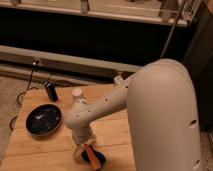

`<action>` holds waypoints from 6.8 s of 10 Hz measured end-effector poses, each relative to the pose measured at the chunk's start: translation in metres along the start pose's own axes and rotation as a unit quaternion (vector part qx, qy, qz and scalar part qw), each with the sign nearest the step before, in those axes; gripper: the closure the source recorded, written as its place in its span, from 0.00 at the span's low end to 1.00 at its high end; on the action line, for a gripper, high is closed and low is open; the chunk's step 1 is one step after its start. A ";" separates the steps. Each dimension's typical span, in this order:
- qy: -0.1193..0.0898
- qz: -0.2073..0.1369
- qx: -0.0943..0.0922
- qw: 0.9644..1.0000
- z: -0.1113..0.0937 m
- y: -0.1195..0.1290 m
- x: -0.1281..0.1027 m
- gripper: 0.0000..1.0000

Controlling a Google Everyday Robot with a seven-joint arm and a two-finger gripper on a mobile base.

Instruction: Drag the pepper across the table

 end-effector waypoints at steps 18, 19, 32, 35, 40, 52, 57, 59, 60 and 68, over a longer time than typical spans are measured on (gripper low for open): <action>0.050 0.026 0.033 0.998 0.014 -0.030 -0.006 0.90; 0.059 0.027 0.025 0.998 0.021 -0.032 -0.006 0.79; -0.006 0.097 0.132 0.986 -0.017 -0.086 -0.023 0.20; -0.006 0.172 0.117 0.978 -0.021 -0.093 0.001 0.20; -0.006 0.047 0.028 0.998 -0.039 0.009 -0.008 0.20; 0.144 -0.058 -0.039 0.987 -0.012 0.073 0.049 0.20; 0.172 -0.063 -0.052 0.982 0.006 0.096 0.055 0.24; 0.176 -0.057 -0.051 0.981 0.010 0.096 0.057 0.43; 0.177 -0.051 -0.047 0.982 0.012 0.093 0.057 0.53; 0.192 -0.033 -0.004 0.981 0.022 0.071 0.051 0.59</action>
